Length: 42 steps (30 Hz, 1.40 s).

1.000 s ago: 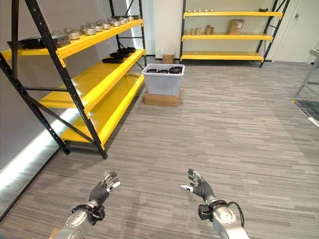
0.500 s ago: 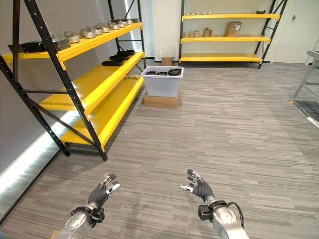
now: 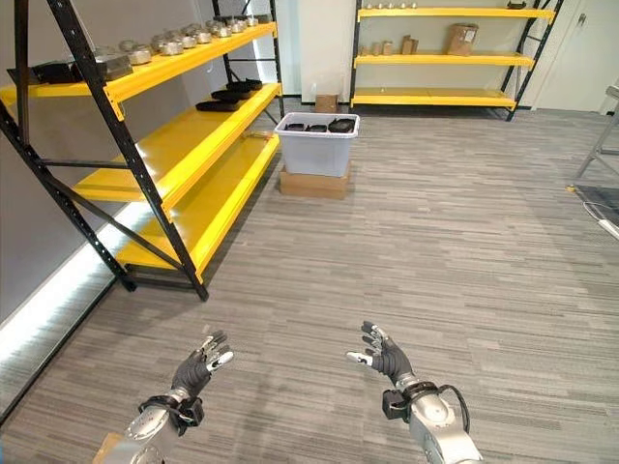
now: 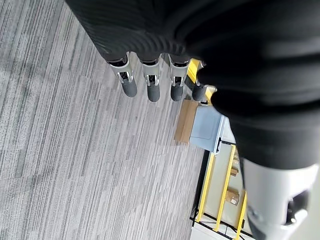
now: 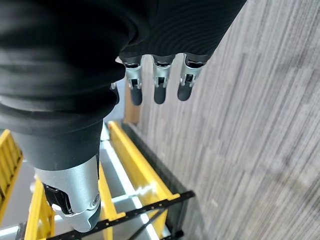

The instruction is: Move parts from the plastic box to the shelf.

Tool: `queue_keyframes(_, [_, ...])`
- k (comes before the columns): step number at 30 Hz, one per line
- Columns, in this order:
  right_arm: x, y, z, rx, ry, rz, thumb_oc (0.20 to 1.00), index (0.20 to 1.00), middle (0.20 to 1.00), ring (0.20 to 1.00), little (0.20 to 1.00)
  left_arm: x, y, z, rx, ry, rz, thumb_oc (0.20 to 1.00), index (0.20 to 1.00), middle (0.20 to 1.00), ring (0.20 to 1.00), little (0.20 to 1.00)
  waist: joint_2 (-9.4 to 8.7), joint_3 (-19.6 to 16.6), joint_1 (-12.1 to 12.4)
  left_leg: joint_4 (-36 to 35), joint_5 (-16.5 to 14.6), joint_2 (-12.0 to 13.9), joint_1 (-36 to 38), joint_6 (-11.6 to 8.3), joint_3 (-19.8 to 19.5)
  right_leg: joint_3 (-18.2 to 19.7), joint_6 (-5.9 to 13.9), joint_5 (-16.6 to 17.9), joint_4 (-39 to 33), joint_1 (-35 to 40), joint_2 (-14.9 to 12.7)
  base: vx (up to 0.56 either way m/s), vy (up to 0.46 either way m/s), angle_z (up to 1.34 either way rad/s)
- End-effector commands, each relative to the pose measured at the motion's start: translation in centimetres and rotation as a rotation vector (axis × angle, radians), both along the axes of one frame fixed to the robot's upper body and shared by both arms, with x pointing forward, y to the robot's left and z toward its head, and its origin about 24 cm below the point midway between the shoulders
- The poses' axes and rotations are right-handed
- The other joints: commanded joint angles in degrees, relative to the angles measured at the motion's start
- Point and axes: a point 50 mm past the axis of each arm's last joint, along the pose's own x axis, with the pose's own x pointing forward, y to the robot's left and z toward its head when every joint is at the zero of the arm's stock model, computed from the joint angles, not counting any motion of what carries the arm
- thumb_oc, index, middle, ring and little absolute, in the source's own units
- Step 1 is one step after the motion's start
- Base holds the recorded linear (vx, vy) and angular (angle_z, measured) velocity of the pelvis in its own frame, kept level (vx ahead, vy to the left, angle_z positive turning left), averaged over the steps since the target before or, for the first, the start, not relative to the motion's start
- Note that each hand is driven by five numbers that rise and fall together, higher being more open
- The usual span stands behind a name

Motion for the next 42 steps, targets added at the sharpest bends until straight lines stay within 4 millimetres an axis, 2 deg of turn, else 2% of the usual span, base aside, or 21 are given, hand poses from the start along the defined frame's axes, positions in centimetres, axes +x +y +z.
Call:
queue_keyframes(1, [1.9, 0.9, 1.6, 0.062, -0.106, -0.007, 1.000, 1.000, 1.000, 1.000, 1.000, 2.9, 1.6, 3.1, 0.065, -0.173, 0.004, 1.000, 1.000, 1.000, 1.000, 1.000, -2.48, 2.43, 0.88, 10.10, -8.81, -1.04, -4.51, 2.90, -3.54, 0.98, 3.89, -2.29, 12.33, -4.61, -4.80, 0.03, 0.148, 0.02])
queue_keyframes(4, [1.7, 1.1, 1.3, 0.074, -0.098, -0.016, 1.000, 1.000, 1.000, 1.000, 1.000, 3.4, 1.6, 3.8, 0.089, -0.204, -0.013, 1.000, 1.000, 1.000, 1.000, 1.000, -2.23, 4.12, 0.24, 11.66, -9.92, -3.70, -4.91, 5.01, -5.11, 2.83, 3.30, 2.93, 22.71, -9.26, -6.11, 0.03, 0.238, 0.24])
queue_keyframes(5, [1.4, 1.3, 1.2, 0.079, -0.092, -0.008, 1.000, 1.000, 1.000, 1.000, 1.000, 3.5, 1.7, 4.0, 0.108, -0.215, -0.025, 1.000, 1.000, 1.000, 1.000, 1.000, -1.79, 5.54, -0.25, 12.18, -10.48, -5.15, -3.98, 6.47, -5.72, 4.34, 1.50, 8.39, 31.47, -13.74, -6.42, 0.08, 0.384, 0.30])
queue_keyframes(6, [1.4, 1.5, 1.2, 0.084, -0.094, -0.005, 1.000, 1.000, 1.000, 1.000, 1.000, 3.7, 1.7, 4.2, 0.113, -0.224, -0.026, 1.000, 1.000, 1.000, 1.000, 1.000, -1.41, 6.61, -0.47, 12.24, -10.71, -5.58, -3.25, 7.29, -5.73, 4.69, 0.67, 9.60, 35.72, -15.87, -6.27, 0.06, 0.279, 0.25])
queue_keyframes(10, [1.5, 1.6, 1.4, 0.089, -0.100, -0.003, 1.000, 1.000, 1.000, 1.000, 1.000, 3.9, 1.7, 4.2, 0.132, -0.219, -0.035, 1.000, 1.000, 1.000, 1.000, 1.000, -0.57, 7.88, -0.86, 11.25, -11.91, -5.43, -0.92, 8.06, -5.36, 1.09, -0.14, 3.92, 39.08, -20.95, -3.36, 0.17, 0.138, 0.27])
queue_keyframes(11, [1.8, 1.4, 1.6, 0.095, -0.113, -0.005, 1.000, 1.000, 1.000, 1.000, 1.000, 4.0, 1.4, 4.3, 0.121, -0.227, -0.041, 1.000, 1.000, 1.000, 1.000, 1.000, -0.68, 7.89, -1.91, 10.05, -12.92, -5.62, 1.73, 7.84, -5.93, -0.59, 0.29, 1.25, 33.03, -24.27, 0.50, 0.36, -0.004, -0.04])
queue_keyframes(16, [2.6, 1.1, 2.2, 0.054, -0.146, -0.007, 1.000, 1.000, 1.000, 1.000, 1.000, 4.2, 1.3, 3.9, 0.094, -0.221, -0.006, 1.000, 1.000, 1.000, 1.000, 1.000, -0.87, 7.61, -3.34, 7.35, -16.04, -4.29, 8.93, 5.39, -7.53, -7.69, 2.21, 4.80, 8.54, -23.64, 1.36, 0.35, -0.052, 0.29])
queue_keyframes(20, [3.5, 1.0, 3.5, 0.036, -0.199, -0.007, 1.000, 1.000, 1.000, 1.000, 1.000, 4.4, 1.5, 4.0, 0.089, -0.228, 0.040, 1.000, 1.000, 1.000, 1.000, 1.000, -1.34, 5.42, -4.92, 7.80, -17.02, -0.48, 13.40, 2.79, -9.40, -5.23, 2.66, 8.44, 4.80, -23.58, 4.25, 0.61, -0.225, 0.22])
queue_keyframes(23, [3.4, 0.4, 3.8, 0.046, -0.205, -0.027, 1.000, 1.000, 1.000, 1.000, 1.000, 4.8, 1.1, 4.3, 0.065, -0.235, 0.043, 1.000, 1.000, 1.000, 1.000, 1.000, 0.73, 3.69, -5.88, 14.84, -11.54, 4.80, 12.27, 0.43, -9.93, -5.65, -0.05, 4.42, 14.64, -26.96, 8.64, 0.58, -0.246, 0.58])
queue_keyframes(25, [3.3, 0.0, 3.8, 0.033, -0.208, -0.027, 1.000, 1.000, 1.000, 1.000, 1.000, 4.8, 1.1, 4.5, 0.059, -0.242, 0.042, 1.000, 1.000, 1.000, 1.000, 1.000, 1.21, 3.84, -5.97, 21.78, -5.66, 5.29, 9.58, 0.30, -10.13, -6.09, -1.95, 1.58, 19.15, -26.86, 9.54, 0.44, -0.186, -0.05])
queue_keyframes(27, [2.9, -0.3, 3.5, 0.031, -0.191, -0.031, 1.000, 1.000, 1.000, 1.000, 1.000, 4.6, 1.2, 4.6, 0.072, -0.241, 0.026, 1.000, 1.000, 1.000, 1.000, 1.000, 0.31, 3.94, -5.49, 39.30, 2.54, 5.40, 2.73, 0.61, -10.24, -3.94, -4.35, -1.93, 20.03, -23.19, 12.23, 0.46, -0.268, -0.12])
queue_keyframes(28, [2.9, -0.5, 3.5, 0.025, -0.189, -0.034, 1.000, 1.000, 1.000, 1.000, 1.000, 4.6, 1.1, 4.7, 0.065, -0.244, 0.020, 1.000, 1.000, 1.000, 1.000, 1.000, -0.30, 4.95, -4.62, 47.89, 4.52, 3.16, -1.80, 1.07, -11.28, -3.07, -5.40, -2.27, 18.95, -20.76, 12.66, 0.45, -0.380, 0.04])
queue_keyframes(29, [2.9, -0.6, 3.6, 0.017, -0.194, -0.034, 1.000, 1.000, 1.000, 1.000, 1.000, 4.6, 1.3, 4.8, 0.064, -0.242, 0.031, 1.000, 1.000, 1.000, 1.000, 1.000, -2.33, 7.12, -3.25, 58.48, 7.30, 2.55, -9.71, 2.91, -10.55, -2.03, -7.47, -2.90, 17.12, -16.60, 12.48, 0.38, -0.299, -0.20])
queue_keyframes(30, [3.0, -0.8, 3.7, 0.007, -0.195, -0.041, 1.000, 1.000, 1.000, 1.000, 1.000, 4.6, 1.3, 4.7, 0.060, -0.241, 0.027, 1.000, 1.000, 1.000, 1.000, 1.000, -2.59, 8.54, -1.70, 60.65, 3.33, 0.36, -12.91, 3.72, -10.07, -0.81, -7.81, -3.68, 16.71, -14.43, 12.92, 0.27, -0.228, -0.43])
queue_keyframes(31, [3.0, -0.8, 3.7, 0.007, -0.196, -0.041, 1.000, 1.000, 1.000, 1.000, 1.000, 4.6, 1.3, 4.7, 0.060, -0.241, 0.027, 1.000, 1.000, 1.000, 1.000, 1.000, -2.72, 8.49, -1.70, 60.62, 3.46, 0.22, -13.04, 3.75, -10.04, -0.77, -7.77, -3.59, 16.65, -14.51, 12.79, 0.41, 0.011, -0.69])
queue_keyframes(32, [3.0, -1.3, 3.9, 0.002, -0.204, -0.066, 1.000, 1.000, 1.000, 1.000, 1.000, 3.8, 1.3, 4.2, 0.052, -0.218, 0.035, 1.000, 1.000, 1.000, 1.000, 1.000, -3.12, 10.04, 0.87, 55.72, -3.52, -5.24, -24.64, 5.29, -8.60, 2.94, -7.04, -4.09, 13.81, -8.13, 12.03, 0.32, 0.022, -0.51])
queue_keyframes(35, [2.8, -1.4, 3.9, 0.001, -0.203, -0.062, 1.000, 1.000, 1.000, 1.000, 1.000, 3.4, 1.4, 4.1, 0.053, -0.215, 0.032, 1.000, 1.000, 1.000, 1.000, 1.000, -3.63, 9.48, 1.58, 44.24, -2.71, -4.32, -26.96, 4.63, -7.66, 4.43, -6.60, -5.08, 12.68, -5.61, 11.32, 0.39, 0.064, -0.52])
queue_keyframes(36, [2.6, -1.3, 3.7, -0.002, -0.200, -0.057, 1.000, 1.000, 1.000, 1.000, 1.000, 3.2, 1.4, 4.0, 0.057, -0.212, 0.028, 1.000, 1.000, 1.000, 1.000, 1.000, -3.48, 9.63, 1.87, 32.48, -0.39, -2.81, -26.60, 3.65, -6.61, 4.99, -6.62, -5.78, 12.23, -4.11, 11.51, 0.43, 0.108, -0.79])
queue_keyframes(37, [2.4, -1.1, 3.3, -0.017, -0.190, -0.043, 1.000, 1.000, 1.000, 1.000, 1.000, 3.1, 1.5, 3.8, 0.073, -0.207, 0.019, 1.000, 1.000, 1.000, 1.000, 1.000, -2.06, 9.35, 3.13, 14.10, 5.61, -1.49, -24.38, 1.80, -7.60, 5.78, -6.47, -6.84, 10.25, -0.56, 12.90, 0.57, 0.151, -0.49])
queue_keyframes(39, [2.2, -0.8, 3.1, -0.023, -0.183, -0.024, 1.000, 1.000, 1.000, 1.000, 1.000, 2.8, 1.5, 3.8, 0.087, -0.212, 0.010, 1.000, 1.000, 1.000, 1.000, 1.000, -1.80, 8.60, 4.03, 7.58, 7.71, -2.24, -23.56, 0.76, -10.98, 7.46, -6.06, -8.59, 8.53, 3.66, 12.50, 0.51, 0.159, -0.71])
queue_keyframes(42, [1.7, -0.2, 2.8, -0.004, -0.167, 0.008, 1.000, 1.000, 1.000, 1.000, 1.000, 2.6, 1.6, 3.9, 0.090, -0.216, -0.005, 1.000, 1.000, 1.000, 1.000, 1.000, -1.50, 7.31, 3.61, 6.61, 8.60, -2.26, -20.36, 0.90, -10.82, 8.42, -5.77, -10.07, 8.37, 5.70, 11.61, 0.27, 0.117, -0.41])
